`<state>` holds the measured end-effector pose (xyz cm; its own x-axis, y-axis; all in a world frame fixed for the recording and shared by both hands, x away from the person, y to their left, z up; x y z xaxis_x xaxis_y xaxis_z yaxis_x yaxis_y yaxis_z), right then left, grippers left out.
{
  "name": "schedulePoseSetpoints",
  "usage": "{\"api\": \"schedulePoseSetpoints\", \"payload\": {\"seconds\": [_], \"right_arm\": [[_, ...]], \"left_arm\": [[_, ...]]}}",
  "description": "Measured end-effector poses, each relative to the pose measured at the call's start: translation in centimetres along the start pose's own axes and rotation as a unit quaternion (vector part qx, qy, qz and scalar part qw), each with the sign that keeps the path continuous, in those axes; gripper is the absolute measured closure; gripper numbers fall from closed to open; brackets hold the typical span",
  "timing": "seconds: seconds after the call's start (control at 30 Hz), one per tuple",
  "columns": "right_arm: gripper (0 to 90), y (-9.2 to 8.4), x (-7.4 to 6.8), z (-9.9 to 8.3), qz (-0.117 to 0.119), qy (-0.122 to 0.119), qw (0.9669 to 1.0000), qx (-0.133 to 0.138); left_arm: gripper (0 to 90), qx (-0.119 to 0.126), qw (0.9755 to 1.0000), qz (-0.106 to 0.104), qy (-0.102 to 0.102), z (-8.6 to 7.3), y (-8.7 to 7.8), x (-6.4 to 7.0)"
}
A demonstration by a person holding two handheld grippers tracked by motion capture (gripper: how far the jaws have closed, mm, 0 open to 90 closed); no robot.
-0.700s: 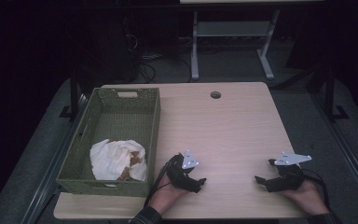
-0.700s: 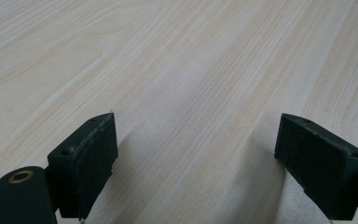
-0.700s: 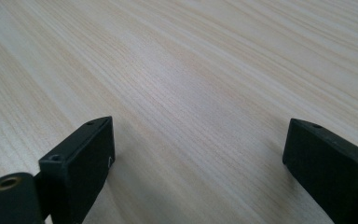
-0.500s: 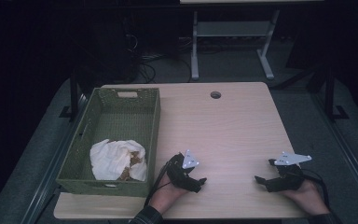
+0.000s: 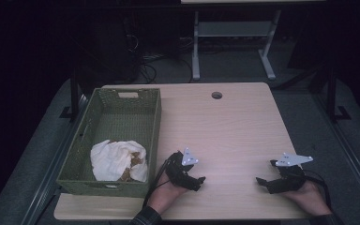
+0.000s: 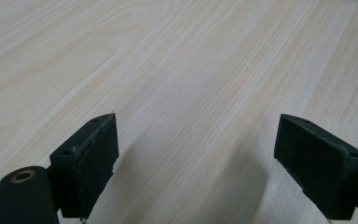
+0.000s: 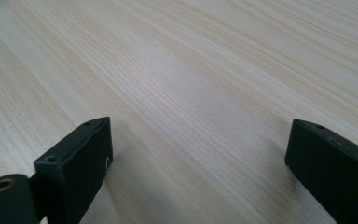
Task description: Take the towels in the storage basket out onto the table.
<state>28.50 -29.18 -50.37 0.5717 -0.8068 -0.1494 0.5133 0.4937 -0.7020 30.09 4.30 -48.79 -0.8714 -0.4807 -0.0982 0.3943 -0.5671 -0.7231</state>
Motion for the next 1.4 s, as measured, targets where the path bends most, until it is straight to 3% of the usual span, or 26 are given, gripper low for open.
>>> {"api": "schedulePoseSetpoints", "payload": {"seconds": [0.17,0.7,1.23,1.4], "right_arm": [[2.7,0.1,0.0,0.0,-0.003,0.003,1.0,-0.005],[2.5,0.1,0.0,0.0,-0.003,0.003,1.0,-0.005],[2.5,0.1,0.0,0.0,-0.001,0.003,1.0,-0.003],[2.5,0.1,0.0,0.0,-0.001,0.003,1.0,-0.003]], "left_arm": [[13.3,0.004,1.0,0.003,-0.007,0.2,-0.4,0.0],[13.4,0.011,0.9997,0.02,0.001,1.7,-1.5,-0.8],[13.5,0.014,0.9998,0.001,-0.014,2.6,-2.5,-1.0],[13.5,0.016,0.9997,0.009,-0.015,3.2,-3.0,-1.2]]}}
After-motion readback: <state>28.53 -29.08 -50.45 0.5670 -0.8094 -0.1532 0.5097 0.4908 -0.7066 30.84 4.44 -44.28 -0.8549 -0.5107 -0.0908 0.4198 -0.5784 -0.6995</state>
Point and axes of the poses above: each handheld gripper's, and its own axes: y roughly forward along the jaws, z roughly out of its top, x roughly to its right, the point moved 3 cm from there along y, roughly forward along the jaws, and after that the axes turned 9 degrees about y, right-handed, at the moved point
